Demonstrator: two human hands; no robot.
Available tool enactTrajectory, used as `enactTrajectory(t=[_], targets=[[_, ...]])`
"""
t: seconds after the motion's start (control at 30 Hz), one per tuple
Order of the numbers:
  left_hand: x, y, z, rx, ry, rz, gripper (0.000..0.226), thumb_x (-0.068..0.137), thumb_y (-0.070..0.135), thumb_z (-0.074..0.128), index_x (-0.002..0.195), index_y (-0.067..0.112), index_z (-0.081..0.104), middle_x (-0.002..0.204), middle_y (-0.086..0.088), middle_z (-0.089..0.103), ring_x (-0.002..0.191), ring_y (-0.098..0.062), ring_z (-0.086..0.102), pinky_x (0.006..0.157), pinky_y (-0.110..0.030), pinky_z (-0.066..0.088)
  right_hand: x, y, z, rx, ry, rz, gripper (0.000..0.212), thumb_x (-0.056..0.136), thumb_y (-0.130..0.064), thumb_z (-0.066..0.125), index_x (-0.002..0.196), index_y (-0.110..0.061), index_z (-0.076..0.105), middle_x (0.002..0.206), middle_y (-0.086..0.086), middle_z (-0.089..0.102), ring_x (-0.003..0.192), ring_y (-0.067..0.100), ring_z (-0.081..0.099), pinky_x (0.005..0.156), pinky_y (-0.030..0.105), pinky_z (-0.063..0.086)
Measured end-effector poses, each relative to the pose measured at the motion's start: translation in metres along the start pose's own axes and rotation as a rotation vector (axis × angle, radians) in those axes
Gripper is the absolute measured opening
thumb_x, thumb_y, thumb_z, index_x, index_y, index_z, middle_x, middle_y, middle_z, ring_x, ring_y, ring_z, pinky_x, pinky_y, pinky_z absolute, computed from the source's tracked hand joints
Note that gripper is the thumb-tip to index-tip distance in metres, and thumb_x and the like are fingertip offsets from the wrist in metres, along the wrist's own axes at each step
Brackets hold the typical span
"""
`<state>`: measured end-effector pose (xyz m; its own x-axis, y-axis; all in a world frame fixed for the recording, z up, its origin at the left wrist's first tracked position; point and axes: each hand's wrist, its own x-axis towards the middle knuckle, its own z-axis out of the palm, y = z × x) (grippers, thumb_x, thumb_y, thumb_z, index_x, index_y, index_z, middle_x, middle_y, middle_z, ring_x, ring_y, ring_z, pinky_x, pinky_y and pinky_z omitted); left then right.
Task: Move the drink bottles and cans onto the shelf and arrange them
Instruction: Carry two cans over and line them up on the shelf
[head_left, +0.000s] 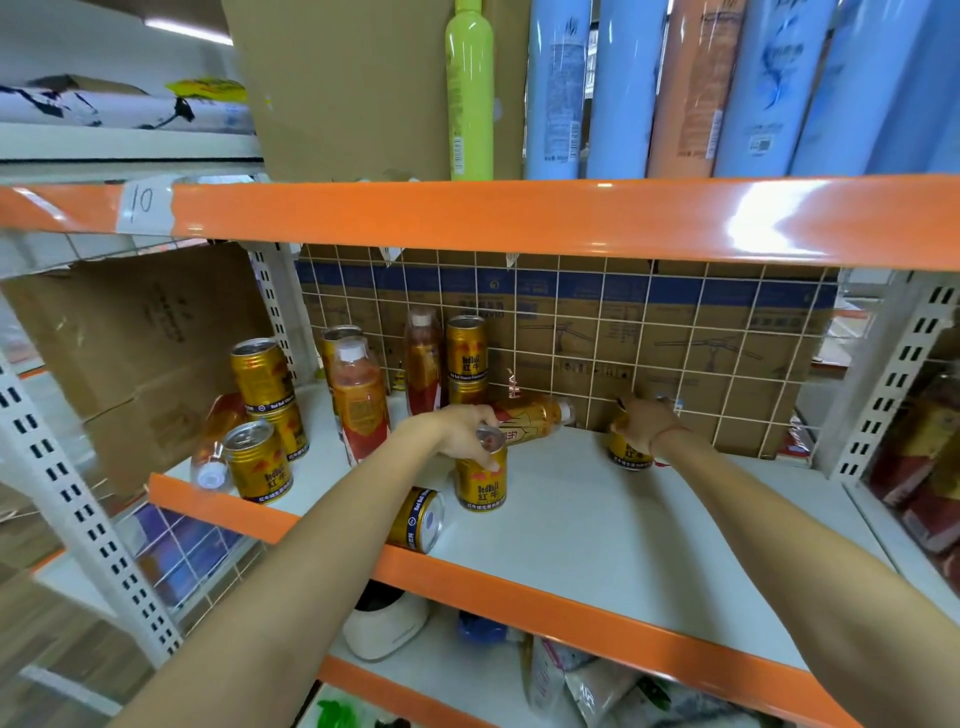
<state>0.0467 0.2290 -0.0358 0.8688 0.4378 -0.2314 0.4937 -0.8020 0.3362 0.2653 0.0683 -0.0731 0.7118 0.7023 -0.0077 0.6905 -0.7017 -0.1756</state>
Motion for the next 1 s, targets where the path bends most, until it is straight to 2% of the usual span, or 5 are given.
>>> enactTrajectory(t=[0.3, 0.57, 0.7, 0.83, 1.0], targets=[[-0.003, 0.003, 0.0, -0.035, -0.012, -0.017, 0.059, 0.082, 0.026, 0.072, 0.133, 0.021, 0.042, 0.135, -0.004, 0.047, 0.12, -0.024, 0.049, 0.091, -0.031, 0.049, -0.01, 0.0, -0.027, -0.015, -0.059, -0.087, 0.034, 0.083, -0.031, 0.061, 0.112, -0.014, 0.063, 0.109, 0.011, 0.066, 0.097, 0.029, 0.062, 0.084, 0.037, 0.053], [-0.005, 0.002, -0.001, -0.08, -0.018, -0.002, 0.055, 0.083, 0.021, 0.072, 0.13, 0.021, 0.044, 0.134, -0.004, 0.047, 0.122, -0.024, 0.048, 0.093, -0.032, 0.047, -0.063, -0.045, -0.041, 0.118, -0.297, -0.189, 0.021, 0.088, -0.014, 0.062, 0.069, -0.008, 0.056, 0.076, 0.015, 0.051, 0.079, 0.018, 0.055, 0.065, 0.009, 0.041], [-0.008, -0.001, 0.002, -0.104, 0.0, 0.016, 0.056, 0.083, 0.02, 0.072, 0.131, 0.021, 0.044, 0.135, -0.004, 0.044, 0.122, -0.024, 0.047, 0.093, -0.031, 0.047, -0.065, -0.057, -0.027, 0.217, -0.201, -0.3, 0.041, 0.077, -0.035, 0.072, 0.115, -0.021, 0.064, 0.122, 0.004, 0.053, 0.11, 0.024, 0.052, 0.091, 0.035, 0.049], [-0.013, -0.005, 0.014, -0.277, 0.014, 0.028, 0.057, 0.083, 0.014, 0.07, 0.132, 0.024, 0.043, 0.134, -0.002, 0.045, 0.12, -0.021, 0.046, 0.094, -0.03, 0.045, -0.073, -0.052, -0.002, 0.375, -0.031, -0.234, 0.055, 0.075, -0.038, 0.074, 0.125, -0.024, 0.056, 0.123, 0.008, 0.052, 0.116, 0.028, 0.049, 0.096, 0.035, 0.044], [-0.021, 0.005, 0.052, -0.498, 0.208, 0.052, 0.072, 0.076, 0.008, 0.076, 0.136, 0.022, 0.039, 0.139, -0.003, 0.041, 0.128, -0.023, 0.042, 0.103, -0.032, 0.04, -0.097, -0.052, 0.046, 0.927, 0.081, -0.01, 0.112, 0.064, -0.018, 0.086, 0.149, -0.022, 0.012, 0.142, 0.006, 0.037, 0.131, 0.023, 0.04, 0.108, 0.035, 0.034]])
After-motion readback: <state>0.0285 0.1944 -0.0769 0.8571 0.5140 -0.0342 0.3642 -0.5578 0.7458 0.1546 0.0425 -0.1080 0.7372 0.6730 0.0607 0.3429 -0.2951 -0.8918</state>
